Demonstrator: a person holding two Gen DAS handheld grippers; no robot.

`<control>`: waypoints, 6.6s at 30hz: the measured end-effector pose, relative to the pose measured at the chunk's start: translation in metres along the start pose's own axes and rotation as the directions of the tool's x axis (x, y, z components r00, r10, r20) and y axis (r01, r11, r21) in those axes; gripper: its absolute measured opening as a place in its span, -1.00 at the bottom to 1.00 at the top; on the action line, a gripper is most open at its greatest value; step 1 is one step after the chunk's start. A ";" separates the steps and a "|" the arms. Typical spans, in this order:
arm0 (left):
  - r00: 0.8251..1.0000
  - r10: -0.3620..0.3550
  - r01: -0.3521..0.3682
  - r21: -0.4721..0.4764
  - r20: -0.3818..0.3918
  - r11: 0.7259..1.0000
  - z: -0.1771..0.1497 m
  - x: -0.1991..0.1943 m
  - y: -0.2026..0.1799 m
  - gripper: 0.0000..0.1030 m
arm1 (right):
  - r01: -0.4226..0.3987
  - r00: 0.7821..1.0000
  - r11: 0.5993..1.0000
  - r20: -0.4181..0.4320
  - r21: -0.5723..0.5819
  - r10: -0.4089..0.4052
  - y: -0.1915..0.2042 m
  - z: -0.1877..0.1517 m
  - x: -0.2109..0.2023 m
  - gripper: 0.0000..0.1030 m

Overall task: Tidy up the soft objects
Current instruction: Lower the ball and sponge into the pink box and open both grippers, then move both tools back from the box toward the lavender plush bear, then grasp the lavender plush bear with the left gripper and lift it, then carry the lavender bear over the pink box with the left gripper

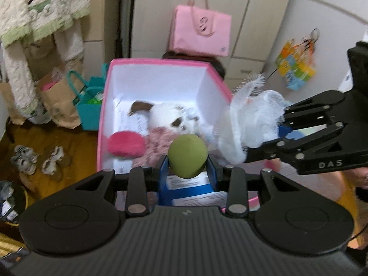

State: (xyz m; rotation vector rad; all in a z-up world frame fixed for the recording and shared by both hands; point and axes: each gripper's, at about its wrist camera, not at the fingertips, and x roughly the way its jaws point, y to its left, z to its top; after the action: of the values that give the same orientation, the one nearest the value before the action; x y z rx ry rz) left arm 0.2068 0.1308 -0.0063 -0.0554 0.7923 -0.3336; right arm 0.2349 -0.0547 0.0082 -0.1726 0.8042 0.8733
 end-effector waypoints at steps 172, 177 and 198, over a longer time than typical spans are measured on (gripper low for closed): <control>0.979 -0.195 0.200 0.121 -0.053 0.972 -0.059 0.077 -0.230 -0.24 | 0.358 0.916 0.928 0.154 0.098 -0.370 -0.042 -0.207 -0.083 0.64; 0.982 -0.184 0.189 0.119 -0.051 0.975 -0.075 0.052 -0.222 -0.24 | 0.365 0.916 0.929 0.152 0.063 -0.371 -0.008 -0.208 -0.085 0.64; 0.977 -0.209 0.211 0.071 -0.037 0.975 -0.082 -0.052 -0.149 -0.24 | 0.234 0.965 0.970 0.132 -0.062 -0.225 0.085 -0.155 -0.088 0.64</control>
State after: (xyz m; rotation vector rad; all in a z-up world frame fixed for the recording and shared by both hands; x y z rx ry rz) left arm 0.0746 0.0120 -0.0022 -0.0645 0.8041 -0.5651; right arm 0.0526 -0.1223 -0.0243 -0.2716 0.6207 0.6884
